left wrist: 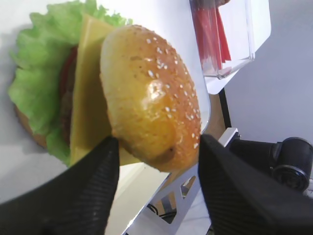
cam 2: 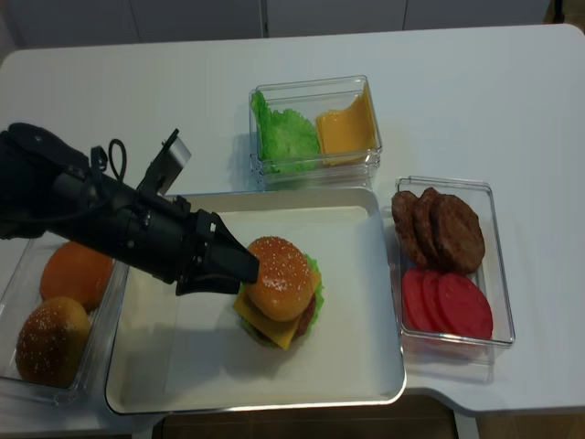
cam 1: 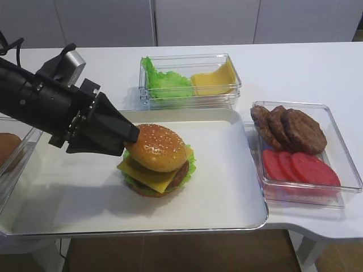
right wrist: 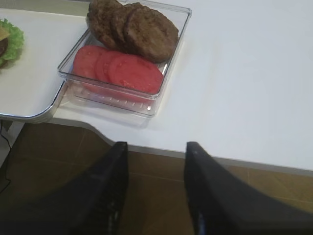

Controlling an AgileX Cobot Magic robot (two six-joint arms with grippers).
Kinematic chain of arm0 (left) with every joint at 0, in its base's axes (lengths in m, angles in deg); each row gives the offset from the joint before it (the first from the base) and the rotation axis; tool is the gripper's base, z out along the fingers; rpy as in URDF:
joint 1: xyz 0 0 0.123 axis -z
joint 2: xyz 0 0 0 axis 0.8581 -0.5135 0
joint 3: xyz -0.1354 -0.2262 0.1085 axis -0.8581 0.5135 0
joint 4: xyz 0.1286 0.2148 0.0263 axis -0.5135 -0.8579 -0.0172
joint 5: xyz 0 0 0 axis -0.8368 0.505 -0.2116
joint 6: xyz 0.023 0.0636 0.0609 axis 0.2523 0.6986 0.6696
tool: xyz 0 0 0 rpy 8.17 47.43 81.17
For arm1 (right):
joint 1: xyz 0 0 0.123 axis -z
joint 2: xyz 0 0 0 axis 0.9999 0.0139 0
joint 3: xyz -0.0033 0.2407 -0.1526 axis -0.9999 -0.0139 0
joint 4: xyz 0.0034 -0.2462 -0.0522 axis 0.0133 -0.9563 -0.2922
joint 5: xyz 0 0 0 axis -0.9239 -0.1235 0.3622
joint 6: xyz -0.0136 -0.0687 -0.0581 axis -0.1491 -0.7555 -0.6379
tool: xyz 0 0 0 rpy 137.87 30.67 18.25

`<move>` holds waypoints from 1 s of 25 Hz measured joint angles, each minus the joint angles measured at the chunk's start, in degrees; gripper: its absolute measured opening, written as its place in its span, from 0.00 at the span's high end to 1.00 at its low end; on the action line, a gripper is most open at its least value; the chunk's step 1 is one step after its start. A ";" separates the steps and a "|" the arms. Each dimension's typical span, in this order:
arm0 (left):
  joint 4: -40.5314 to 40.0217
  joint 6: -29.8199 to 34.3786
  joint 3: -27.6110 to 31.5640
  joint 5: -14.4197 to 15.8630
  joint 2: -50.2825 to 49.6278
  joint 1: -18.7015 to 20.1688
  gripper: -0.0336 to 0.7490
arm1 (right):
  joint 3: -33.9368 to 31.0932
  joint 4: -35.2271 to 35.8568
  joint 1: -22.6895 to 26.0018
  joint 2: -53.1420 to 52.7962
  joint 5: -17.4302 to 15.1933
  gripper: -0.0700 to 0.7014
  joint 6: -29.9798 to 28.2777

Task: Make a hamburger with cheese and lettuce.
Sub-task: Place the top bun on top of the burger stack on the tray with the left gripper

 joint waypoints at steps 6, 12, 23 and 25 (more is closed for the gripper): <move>-3.32 -0.97 0.00 0.00 0.00 0.00 0.46 | 0.00 0.00 0.00 0.00 0.00 0.53 0.00; -4.02 -1.51 0.00 0.00 0.00 0.00 0.40 | 0.00 0.00 0.00 0.00 0.00 0.53 0.00; -3.36 -1.56 0.00 -1.45 0.00 0.00 0.25 | 0.00 0.00 0.00 0.00 0.00 0.53 0.00; -3.71 -1.56 0.00 -2.21 0.00 0.00 0.22 | 0.00 0.00 0.00 0.00 0.00 0.53 0.00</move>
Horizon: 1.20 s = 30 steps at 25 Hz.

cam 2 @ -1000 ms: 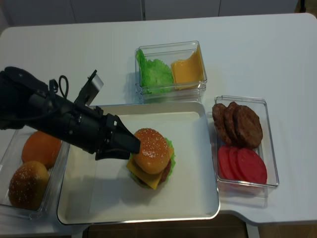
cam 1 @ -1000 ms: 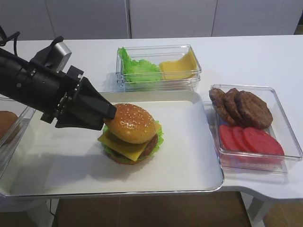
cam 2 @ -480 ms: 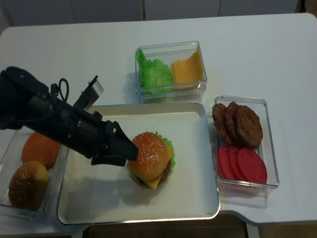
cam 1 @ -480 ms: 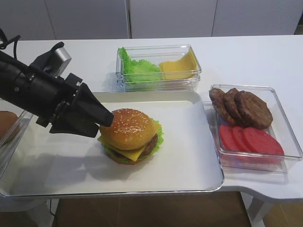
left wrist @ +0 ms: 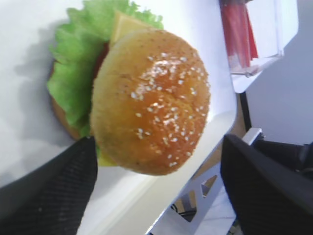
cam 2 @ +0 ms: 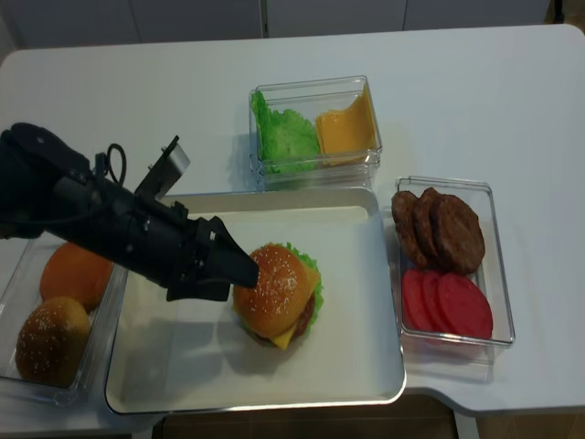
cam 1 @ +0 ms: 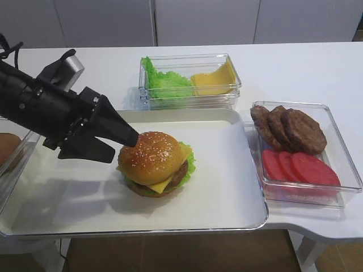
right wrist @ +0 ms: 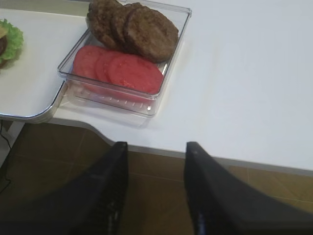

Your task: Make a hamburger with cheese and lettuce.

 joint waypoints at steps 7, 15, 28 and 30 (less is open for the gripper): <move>-1.88 -0.06 0.00 -3.17 0.00 0.00 0.21 | 0.00 0.00 0.00 0.00 0.00 0.53 0.00; -2.18 -0.06 0.00 -3.79 0.00 -2.20 0.21 | 0.00 0.00 0.00 0.00 0.00 0.53 0.00; -21.63 -10.46 -8.99 -1.64 2.05 -7.04 0.35 | 0.00 0.00 0.00 0.00 0.00 0.53 0.00; -26.30 -13.30 -10.55 -1.25 2.14 -7.04 0.36 | 0.00 0.00 0.00 0.00 0.00 0.53 0.00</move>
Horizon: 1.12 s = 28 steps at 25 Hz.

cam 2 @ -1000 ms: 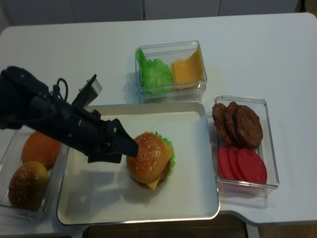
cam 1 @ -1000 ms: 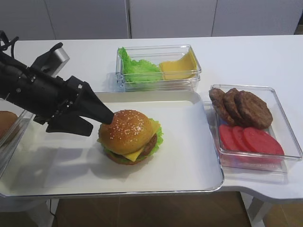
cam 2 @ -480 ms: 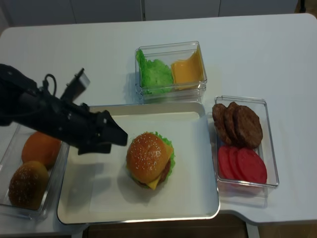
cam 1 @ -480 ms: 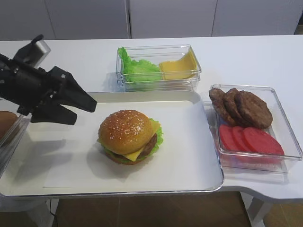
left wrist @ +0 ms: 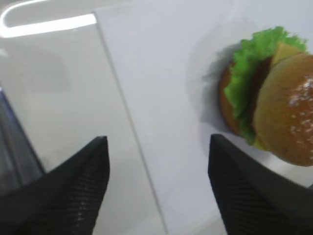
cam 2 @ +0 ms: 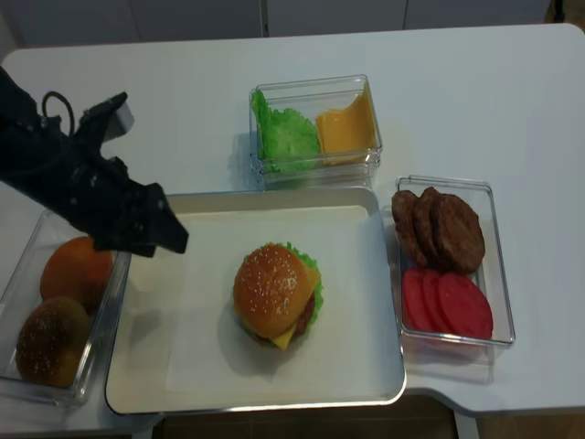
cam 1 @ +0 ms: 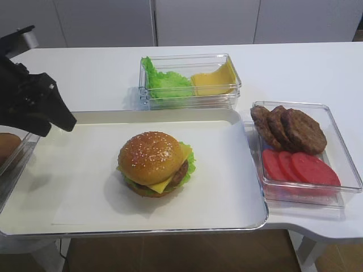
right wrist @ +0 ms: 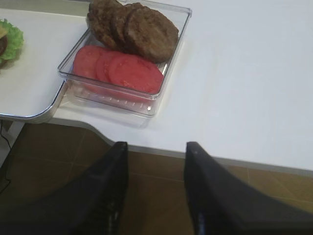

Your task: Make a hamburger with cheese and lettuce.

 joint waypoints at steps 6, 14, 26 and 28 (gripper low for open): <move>-17.33 -8.52 -1.58 0.35 2.55 0.00 0.36 | 0.00 0.00 0.00 0.00 0.00 0.53 0.00; -34.32 -18.11 -1.58 1.81 7.35 -0.14 0.39 | 0.00 0.00 0.00 0.00 0.00 0.53 0.00; -35.44 -18.85 2.46 5.78 11.43 -0.57 0.40 | 0.00 0.00 0.00 0.00 0.00 0.53 0.00; -35.44 -18.86 4.86 5.78 13.56 -1.40 0.40 | 0.00 0.00 0.00 0.00 0.00 0.53 0.00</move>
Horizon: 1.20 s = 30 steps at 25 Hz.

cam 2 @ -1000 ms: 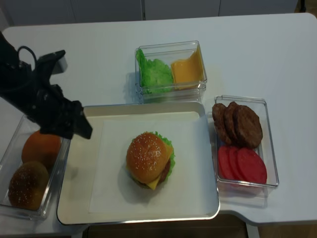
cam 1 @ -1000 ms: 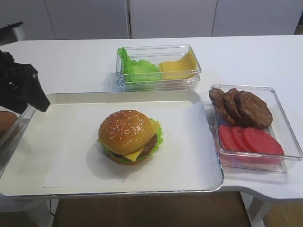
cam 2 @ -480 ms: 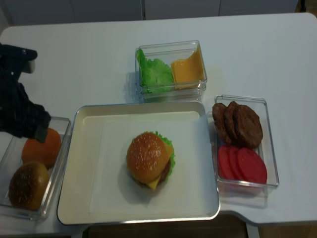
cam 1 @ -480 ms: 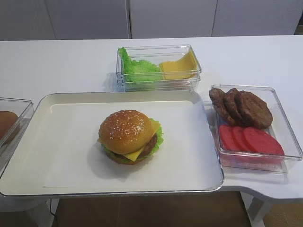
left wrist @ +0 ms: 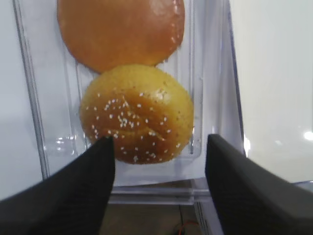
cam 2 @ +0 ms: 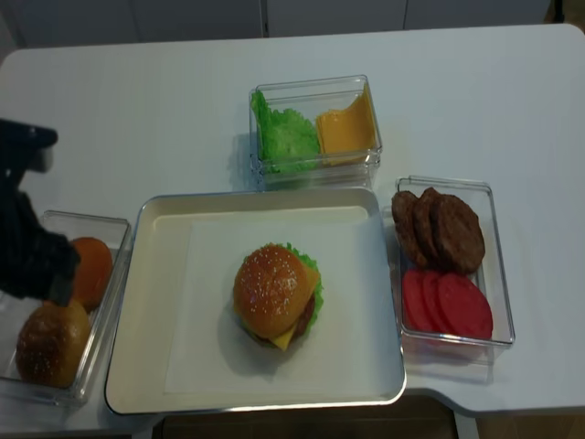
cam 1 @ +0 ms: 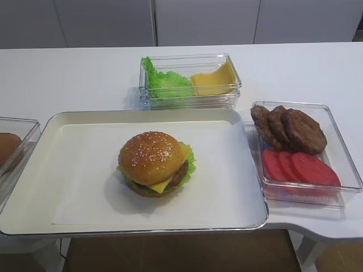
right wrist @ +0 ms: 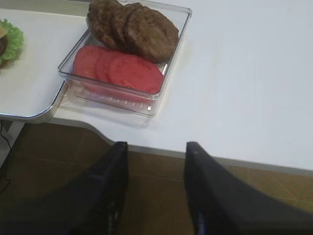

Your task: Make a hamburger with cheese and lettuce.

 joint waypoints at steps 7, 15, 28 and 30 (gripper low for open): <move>-2.76 -0.78 7.02 0.36 11.51 -1.88 0.40 | 0.00 0.00 0.00 0.00 0.00 0.53 0.00; -4.17 -3.12 13.28 0.91 27.85 -2.15 0.40 | 0.00 0.00 0.00 0.00 0.00 0.53 0.00; -4.29 -4.38 24.42 1.88 49.87 -2.15 0.40 | 0.00 0.00 0.00 0.00 0.00 0.53 0.00; -4.29 -4.65 26.12 2.13 52.58 -2.15 0.40 | 0.00 0.00 0.00 0.00 0.00 0.53 0.00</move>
